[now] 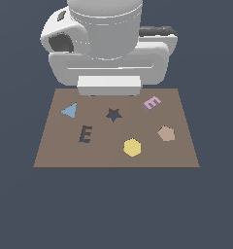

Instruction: Insert a designated object into the corresponding slot on a board.

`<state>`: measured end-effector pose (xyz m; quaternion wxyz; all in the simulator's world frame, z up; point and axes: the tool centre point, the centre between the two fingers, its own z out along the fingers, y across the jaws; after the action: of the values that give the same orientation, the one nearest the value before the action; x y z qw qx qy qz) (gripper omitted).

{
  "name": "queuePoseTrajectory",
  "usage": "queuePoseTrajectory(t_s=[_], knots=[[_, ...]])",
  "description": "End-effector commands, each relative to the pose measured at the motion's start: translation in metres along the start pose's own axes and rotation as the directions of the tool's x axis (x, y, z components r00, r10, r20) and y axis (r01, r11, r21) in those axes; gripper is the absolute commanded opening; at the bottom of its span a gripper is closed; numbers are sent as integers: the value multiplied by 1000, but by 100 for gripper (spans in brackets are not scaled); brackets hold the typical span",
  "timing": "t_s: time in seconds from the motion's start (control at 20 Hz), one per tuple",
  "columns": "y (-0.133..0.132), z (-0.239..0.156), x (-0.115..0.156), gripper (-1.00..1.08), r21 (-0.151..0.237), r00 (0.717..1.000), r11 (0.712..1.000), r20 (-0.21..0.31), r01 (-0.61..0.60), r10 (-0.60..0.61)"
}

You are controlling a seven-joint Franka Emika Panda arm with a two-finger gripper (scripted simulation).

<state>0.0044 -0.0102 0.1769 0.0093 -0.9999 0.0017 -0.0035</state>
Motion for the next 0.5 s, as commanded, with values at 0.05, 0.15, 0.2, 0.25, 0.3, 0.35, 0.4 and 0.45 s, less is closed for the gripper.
queuePoseTrajectory(t_s=[0.05,0.15,0.2,0.25,0.3,0.35,0.4,0.45], knots=[[0,0,0,100,0,1000,1000,0,-1,1],[0,1,-1,100,0,1000,1000,0,-5,5],[-1,1,-1,100,0,1000,1000,0,-9,9],[-1,2,-2,100,0,1000,1000,0,-15,15],[-2,3,-3,100,0,1000,1000,0,-21,21],[-3,4,-4,100,-1,1000,1000,0,-29,29],[-3,5,-5,100,-1,999,999,0,-38,38],[-4,6,-7,100,-1,999,999,0,-48,48]])
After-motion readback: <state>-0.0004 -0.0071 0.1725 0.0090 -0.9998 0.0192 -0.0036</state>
